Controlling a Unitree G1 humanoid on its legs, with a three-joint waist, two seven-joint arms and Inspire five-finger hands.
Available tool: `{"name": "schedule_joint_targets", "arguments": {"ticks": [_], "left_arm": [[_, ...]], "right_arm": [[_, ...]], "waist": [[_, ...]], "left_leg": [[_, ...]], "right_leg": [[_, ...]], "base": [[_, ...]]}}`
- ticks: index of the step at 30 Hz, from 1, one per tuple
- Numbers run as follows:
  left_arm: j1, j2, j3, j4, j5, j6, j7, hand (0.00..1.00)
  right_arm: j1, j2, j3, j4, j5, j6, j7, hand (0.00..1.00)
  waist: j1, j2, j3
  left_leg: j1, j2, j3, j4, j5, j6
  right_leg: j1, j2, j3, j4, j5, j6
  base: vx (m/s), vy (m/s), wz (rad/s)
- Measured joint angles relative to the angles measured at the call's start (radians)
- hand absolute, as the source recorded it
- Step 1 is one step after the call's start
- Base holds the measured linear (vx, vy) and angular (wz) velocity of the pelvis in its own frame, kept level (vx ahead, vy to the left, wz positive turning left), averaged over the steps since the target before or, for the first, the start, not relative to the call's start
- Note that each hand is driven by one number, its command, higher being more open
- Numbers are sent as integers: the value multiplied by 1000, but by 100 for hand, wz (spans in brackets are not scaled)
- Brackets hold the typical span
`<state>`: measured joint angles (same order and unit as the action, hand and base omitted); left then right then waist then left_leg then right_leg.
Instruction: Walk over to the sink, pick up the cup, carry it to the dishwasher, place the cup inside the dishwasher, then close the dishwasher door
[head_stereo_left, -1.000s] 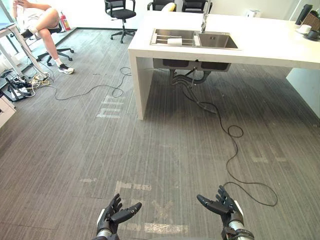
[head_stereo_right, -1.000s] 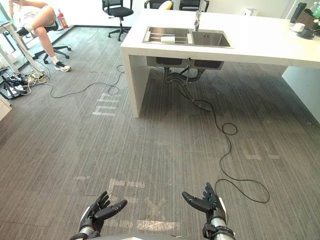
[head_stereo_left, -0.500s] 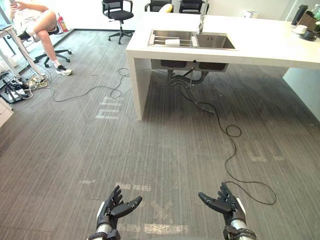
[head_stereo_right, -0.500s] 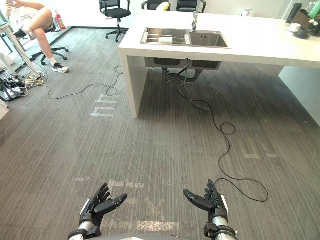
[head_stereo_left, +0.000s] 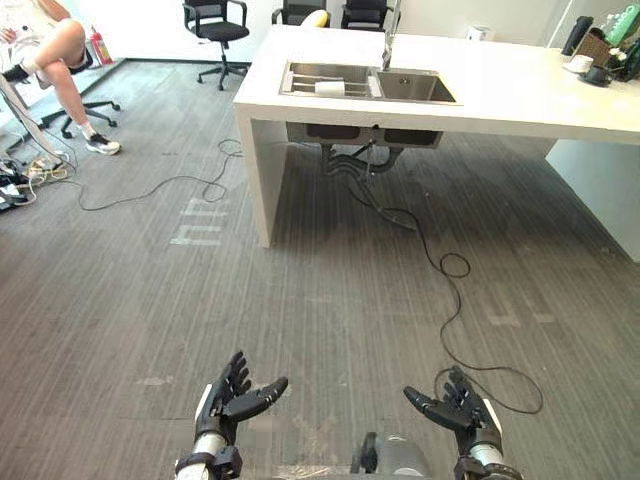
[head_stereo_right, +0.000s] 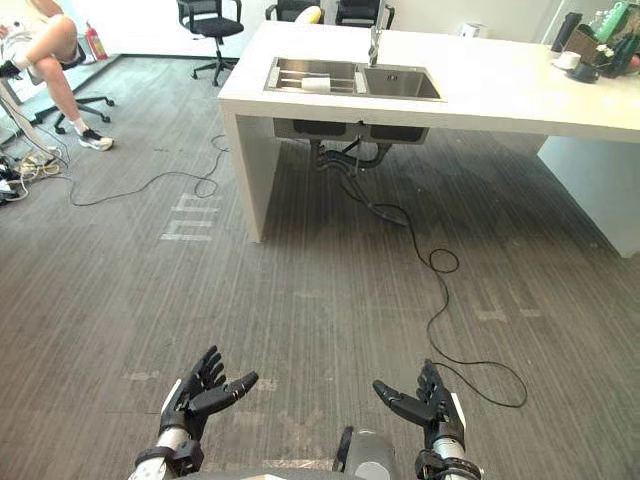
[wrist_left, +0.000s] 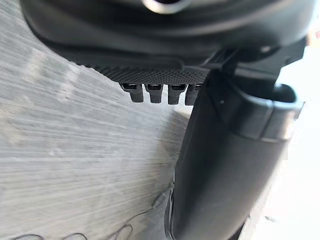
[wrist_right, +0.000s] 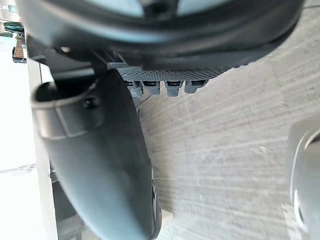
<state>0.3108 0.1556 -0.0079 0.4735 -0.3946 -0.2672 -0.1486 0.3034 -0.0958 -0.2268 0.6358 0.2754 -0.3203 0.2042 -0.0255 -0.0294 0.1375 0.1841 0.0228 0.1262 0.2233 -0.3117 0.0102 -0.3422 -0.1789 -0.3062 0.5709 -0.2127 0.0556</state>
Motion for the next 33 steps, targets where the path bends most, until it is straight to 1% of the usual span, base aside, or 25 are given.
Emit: {"name": "schedule_joint_targets", "arguments": {"ticks": [1, 2, 3, 4, 5, 6, 7, 8, 9, 10, 12, 14, 17, 18, 20, 21, 22, 23, 24, 25, 26, 27, 28, 30, 33], "left_arm": [[-11, 7, 1, 0, 0, 0, 0, 100], [-12, 16, 2, 4, 0, 3, -1, 100], [-8, 14, 2, 11, 0, 6, -1, 100], [-7, 9, 2, 20, -1, 11, 0, 100], [9, -9, 2, 32, -8, 11, -2, 100], [14, -17, 3, 36, -7, 11, -2, 100], [20, -25, 2, 40, -5, 11, -4, 100], [35, -44, 1, 45, 4, 11, -7, 100], [47, -58, 0, 46, 5, 8, -14, 100], [49, -60, 0, 46, 5, 8, -18, 100], [52, -60, 0, 43, 5, 6, -32, 100], [52, -60, 0, 31, 5, 6, -41, 100], [52, -60, 1, -4, 4, 6, -40, 100], [52, -64, -1, -18, 4, 6, -36, 100], [56, -72, -2, -45, 3, 5, -26, 100], [55, -73, -1, -48, 2, -3, -19, 100], [41, -61, 0, -39, 1, 1, -2, 100], [33, -61, -1, -36, 1, 1, 1, 100], [22, -68, -17, -35, 1, -2, 4, 100], [17, -66, -38, -36, 3, -4, 3, 100], [16, -63, -44, -36, 3, -4, 2, 100], [15, -59, -49, -35, 4, -4, 2, 100], [19, -56, -49, -35, 4, -4, 4, 100], [36, -55, -50, -38, 3, -4, 32, 100], [32, -28, -45, -85, 0, -6, 68, 100]], "right_arm": [[1, -6, 0, -1, 6, -2, 8, 100], [6, -18, 0, 1, 10, -3, 15, 100], [10, -22, 0, 3, 13, -3, 15, 100], [7, -26, -2, 4, 17, -3, 13, 100], [-3, -26, -1, 1, 17, -3, 19, 100], [-7, -26, -1, 0, 16, -3, 20, 100], [-11, -26, -1, 0, 16, -3, 21, 100], [-13, -26, -1, 0, 16, -3, 22, 100], [-13, -26, -1, 0, 16, -3, 22, 100], [-17, -25, -1, 0, 16, -3, 22, 100], [-15, -27, -4, -3, 16, -3, 23, 100], [-11, -39, -4, -25, 17, -3, 23, 100], [-9, -45, -1, -77, 17, 10, 20, 100], [-5, -44, 3, -97, 16, 12, 19, 100], [10, -44, 9, -124, 14, 12, 18, 100], [19, -42, 16, -127, 14, 12, 16, 100], [20, -20, 27, -115, 13, 13, 8, 100], [23, -18, 29, -113, 13, 13, 6, 100], [23, -17, 35, -102, 13, 13, -2, 100], [23, -8, 37, -93, 13, 13, -9, 100], [22, -2, 38, -87, 13, 13, -11, 100], [22, 10, 44, -67, 8, 13, -11, 100], [24, 15, 49, -56, 6, 14, -11, 100], [53, 25, 78, -50, -5, 14, -8, 100], [80, 33, 108, -50, -7, 14, 2, 100]], "waist": [[-4, -11, -2], [-12, -22, -9], [-15, -16, -16], [-15, -3, -19], [-14, 21, -24], [-14, 29, -22], [-14, 36, -19], [-12, 48, -18], [-10, 59, -17], [-10, 65, -13], [-4, 50, -1], [6, 46, 2], [32, 34, 10], [40, 32, 12], [43, 46, 5], [60, 55, -8], [66, 8, -22], [63, -2, -26], [62, -8, -30], [59, -15, -28], [57, -22, -26], [49, -33, -26], [47, -36, -26], [34, -18, -23], [27, -16, -24]], "left_leg": [[15, 3, -16, -1, -16, -18], [57, 16, -37, -3, -50, -49], [77, 31, -45, -5, -57, -62], [86, 46, -50, 10, -56, -65], [17, 89, -56, 198, -37, -79], [-14, 102, -59, 284, -16, -84], [-49, 116, -63, 376, 17, -86], [-131, 157, -64, 569, 112, -84], [-203, 204, -46, 740, 129, -80], [-231, 222, -32, 804, 127, -76], [-326, 240, 0, 899, 118, -64], [-405, 219, 51, 825, 87, -60], [-466, 138, 150, 490, 56, -48], [-484, 104, 176, 345, 86, -49], [-488, 72, 188, 112, 224, -46], [-486, 74, 187, 80, 349, 36], [-474, 42, 222, 100, 306, 68], [-470, 32, 223, 98, 287, 87], [-446, 10, 229, 83, 263, 94], [-407, -15, 228, 68, 240, 96], [-384, -31, 227, 60, 225, 101], [-333, -57, 219, 44, 202, 102], [-303, -69, 214, 35, 189, 101], [-176, -79, 184, -7, 149, 94], [-83, -75, 140, -76, 138, 83]], "right_leg": [[-1, 2, 19, -60, 39, -12], [12, 2, 27, -72, 123, -64], [20, 10, 23, -57, 128, -84], [31, 24, 10, -42, 103, -87], [61, 60, 0, -32, 50, -115], [77, 71, -2, -36, 34, -120], [98, 83, -4, -46, 22, -128], [149, 114, -5, -87, 6, -144], [213, 151, -5, -146, 0, -153], [253, 164, -4, -177, -1, -155], [372, 185, 3, -280, -1, -157], [446, 188, 20, -355, 3, -153], [541, 163, 58, -439, 4, -149], [565, 151, 66, -454, 3, -139], [595, 156, 86, -458, -19, -93], [617, 161, 115, -450, -60, -69], [625, 116, 133, -425, -94, -55], [612, 101, 135, -390, -98, -54], [550, 71, 150, -239, -96, -51], [466, 33, 171, -22, -70, -8], [419, 9, 183, 97, -32, 42], [336, -32, 200, 302, 81, 89], [300, -53, 197, 395, 102, 88], [212, -84, 131, 538, 65, 31], [107, -82, 27, 445, 6, 16]], "base": [[621, -329, 61], [593, -324, 50], [539, -287, 38], [568, -297, 3], [566, -301, -9], [565, -307, -15], [440, -223, -13], [529, -238, -19], [523, -217, -19], [412, -145, -13], [491, -151, -11], [435, -96, -24], [415, 28, -39], [433, 104, -43], [532, 189, -44], [464, 201, -49], [470, 189, -41], [448, 183, -12], [525, 242, 4], [435, 233, 5], [435, 222, 17], [352, 162, 19], [448, 180, 22], [447, 143, 26], [437, 45, 44]]}}
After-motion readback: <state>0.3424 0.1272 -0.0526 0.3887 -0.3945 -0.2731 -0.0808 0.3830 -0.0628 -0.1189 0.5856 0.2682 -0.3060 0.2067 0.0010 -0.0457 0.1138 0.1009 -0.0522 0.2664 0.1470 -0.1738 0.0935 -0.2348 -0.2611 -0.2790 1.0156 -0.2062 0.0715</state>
